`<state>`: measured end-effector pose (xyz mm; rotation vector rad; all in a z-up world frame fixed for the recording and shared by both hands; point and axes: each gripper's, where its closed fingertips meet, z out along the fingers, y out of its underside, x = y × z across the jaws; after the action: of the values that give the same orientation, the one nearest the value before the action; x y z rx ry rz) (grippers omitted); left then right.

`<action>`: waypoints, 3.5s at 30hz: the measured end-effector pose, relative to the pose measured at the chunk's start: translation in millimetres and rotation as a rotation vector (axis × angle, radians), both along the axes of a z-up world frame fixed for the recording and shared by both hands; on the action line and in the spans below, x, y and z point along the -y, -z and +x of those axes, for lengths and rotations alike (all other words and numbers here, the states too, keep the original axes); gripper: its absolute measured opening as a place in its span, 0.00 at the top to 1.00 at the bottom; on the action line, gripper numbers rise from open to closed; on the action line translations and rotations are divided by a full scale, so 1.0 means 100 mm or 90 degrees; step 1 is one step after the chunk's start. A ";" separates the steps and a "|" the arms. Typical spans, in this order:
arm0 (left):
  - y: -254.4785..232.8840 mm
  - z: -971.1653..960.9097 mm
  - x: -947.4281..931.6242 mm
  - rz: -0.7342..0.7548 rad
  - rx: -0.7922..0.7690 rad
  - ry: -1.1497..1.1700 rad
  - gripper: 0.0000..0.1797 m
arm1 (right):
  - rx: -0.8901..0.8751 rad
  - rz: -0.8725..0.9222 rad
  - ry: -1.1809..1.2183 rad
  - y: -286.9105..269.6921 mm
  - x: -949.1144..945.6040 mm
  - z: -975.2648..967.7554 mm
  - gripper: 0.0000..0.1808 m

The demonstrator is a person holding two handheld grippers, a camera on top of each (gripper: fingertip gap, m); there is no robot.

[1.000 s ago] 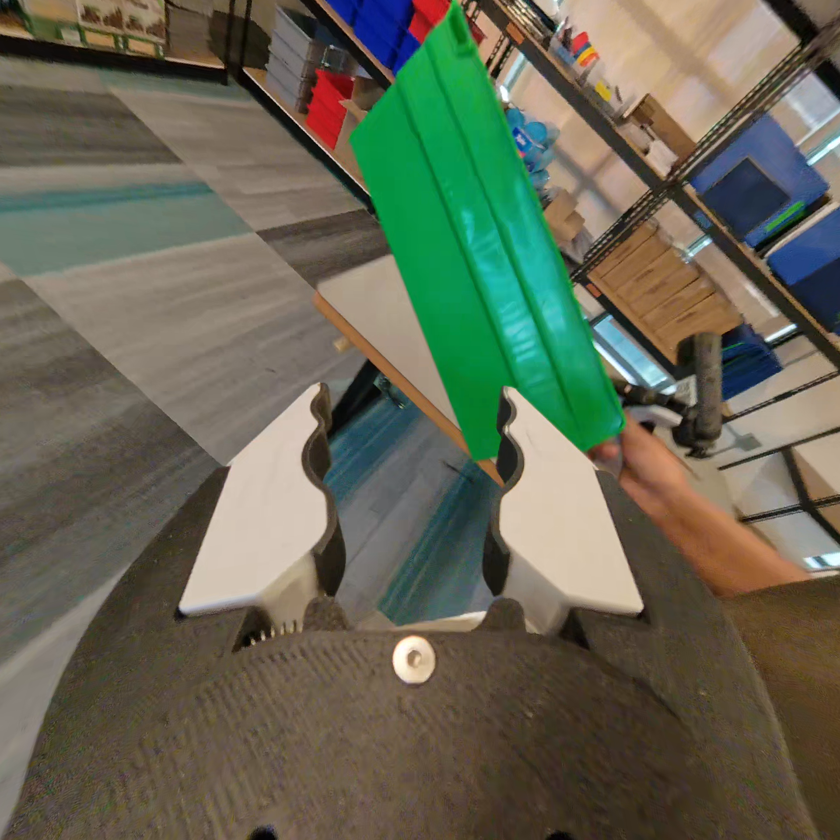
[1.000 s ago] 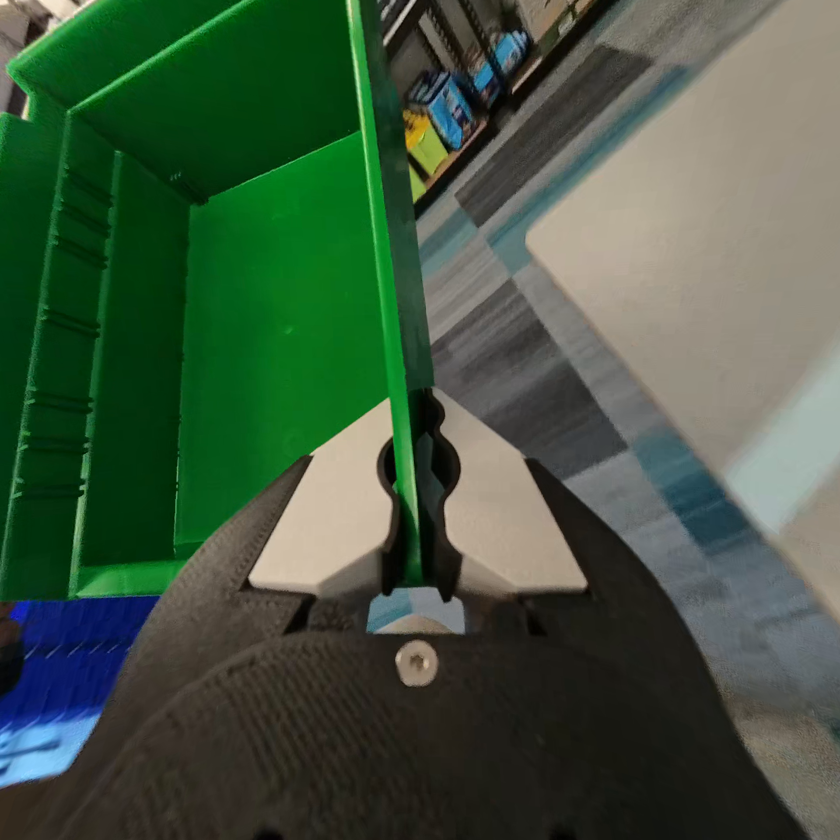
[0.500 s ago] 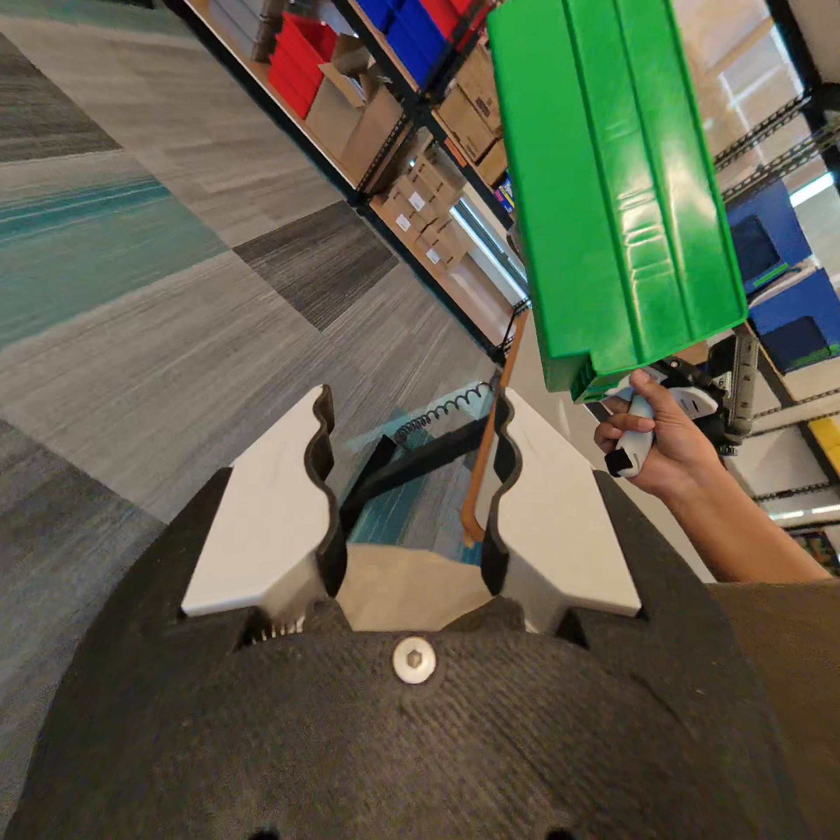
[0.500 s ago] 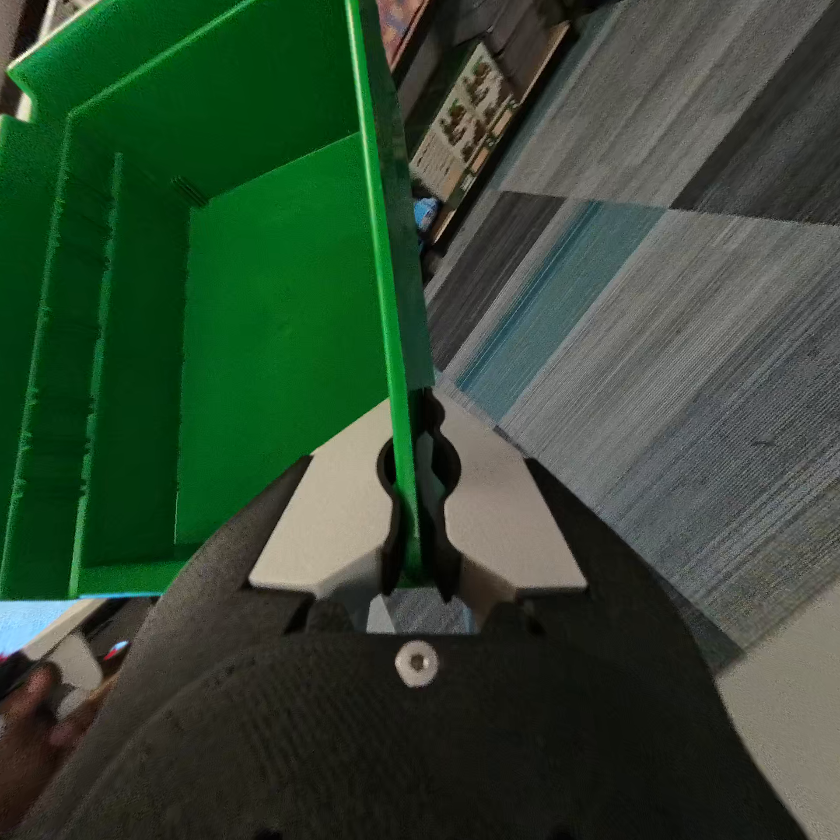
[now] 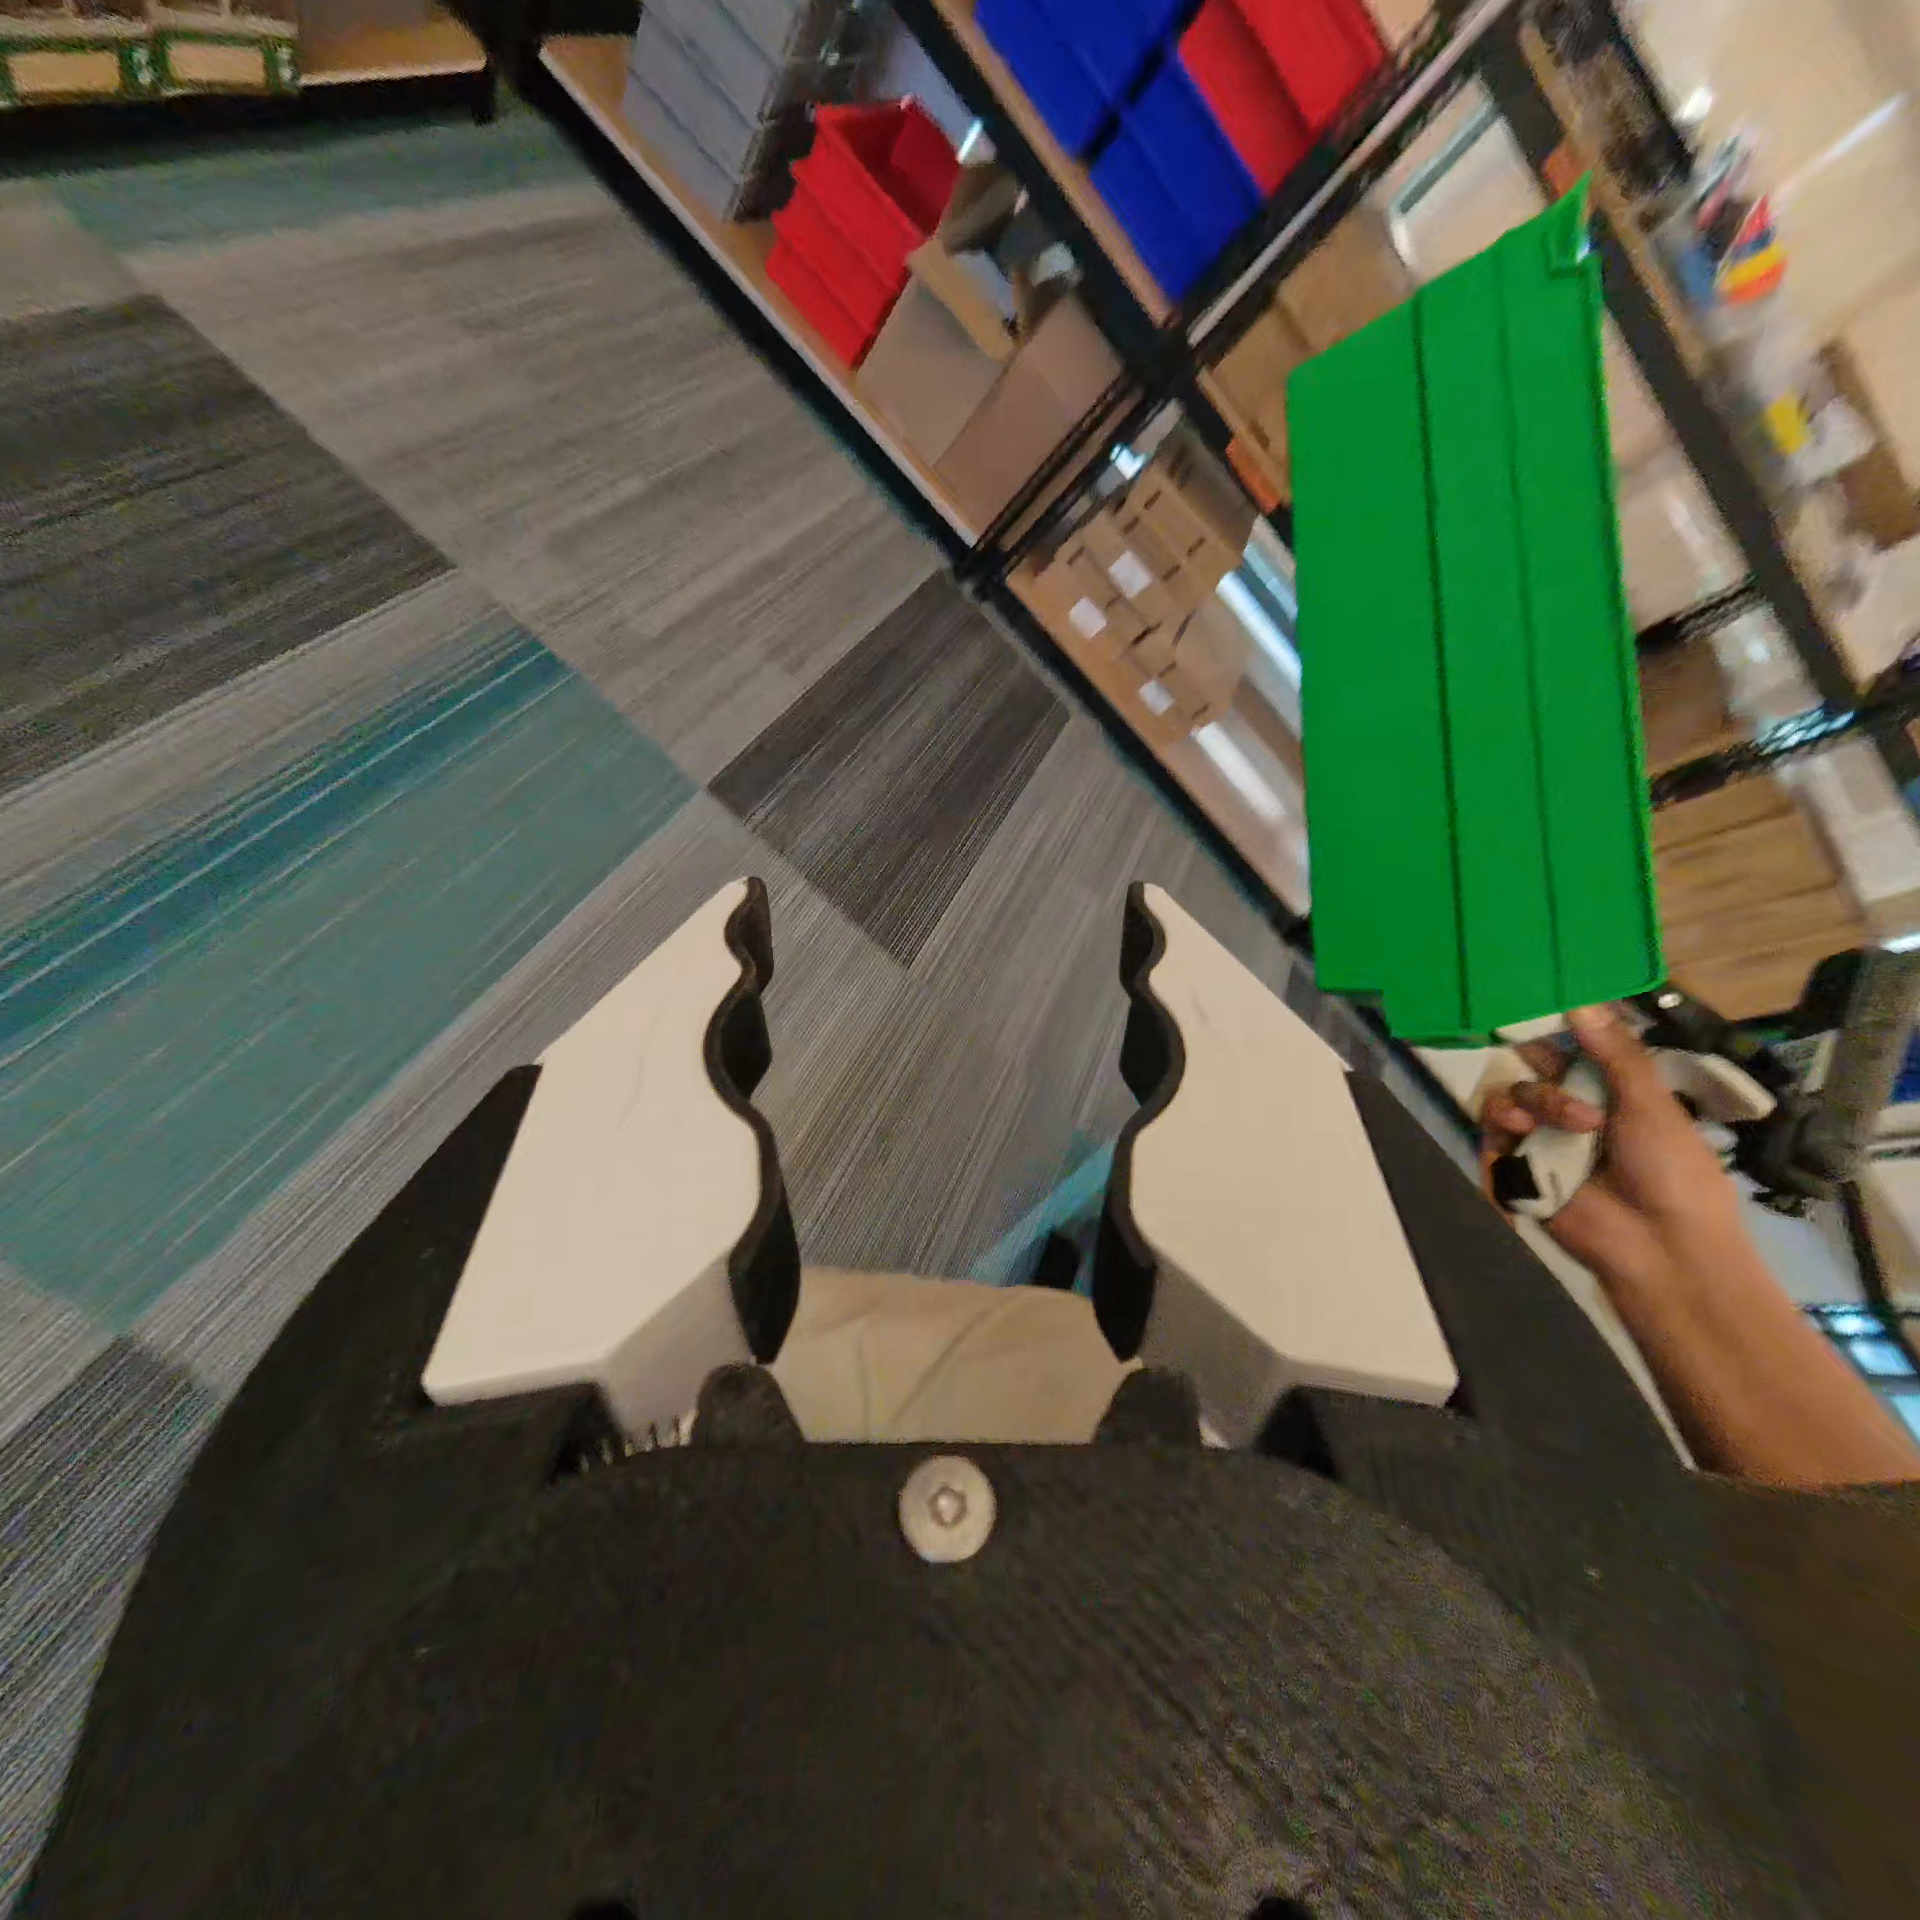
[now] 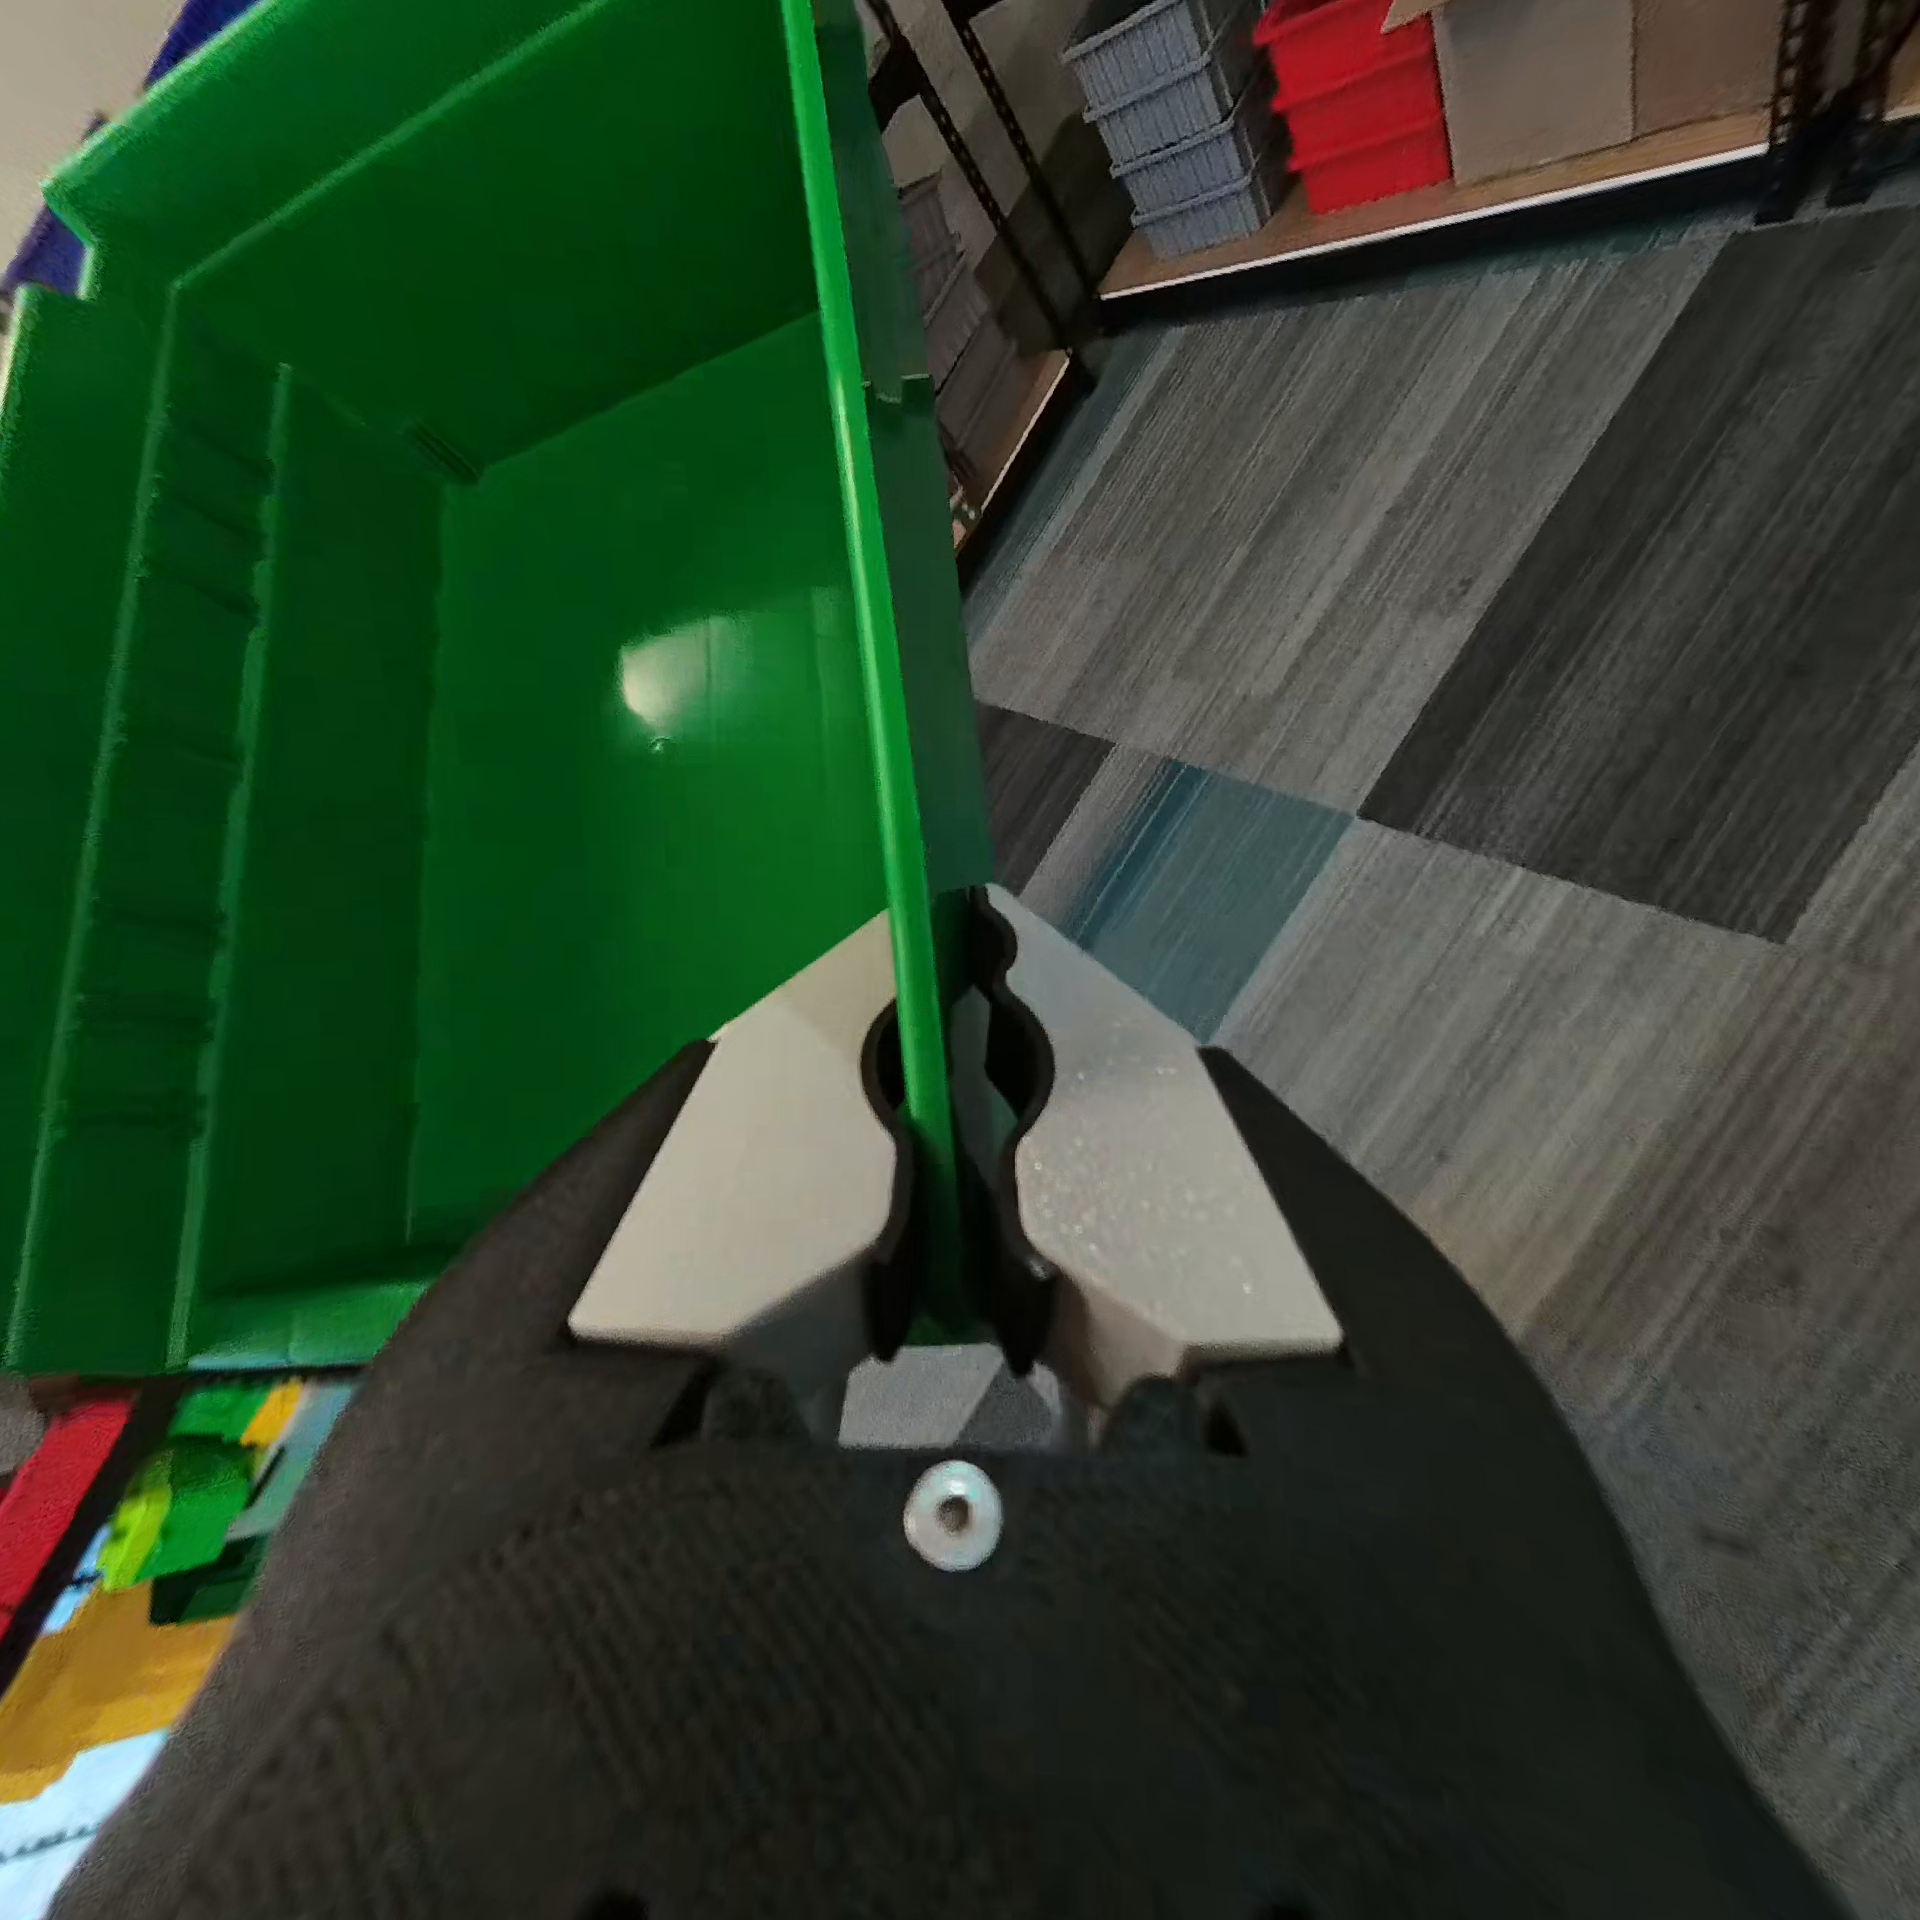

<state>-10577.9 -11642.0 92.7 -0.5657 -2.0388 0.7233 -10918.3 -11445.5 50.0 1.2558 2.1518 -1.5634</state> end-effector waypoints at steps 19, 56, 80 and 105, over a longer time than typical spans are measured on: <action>0.19 -5.03 5.08 0.023 -0.044 0.224 0.65 | -0.092 0.010 0.230 -1.16 4.50 -4.76 0.98; 0.23 -13.68 10.06 -0.188 -0.002 0.893 0.64 | -0.158 0.338 0.588 -5.67 8.59 -15.51 0.99; 0.36 -13.50 9.42 -0.147 0.014 1.113 0.66 | -0.345 0.408 0.518 -5.63 8.50 -15.55 0.93; 0.44 -13.80 9.46 -0.272 -0.030 1.216 0.65 | -0.536 0.286 0.645 -4.43 8.62 -11.95 0.59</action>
<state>-11957.5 -12588.2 49.1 -2.1322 -0.5235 -0.0958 -12113.2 -12307.7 492.7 2.4504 2.5895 -2.3753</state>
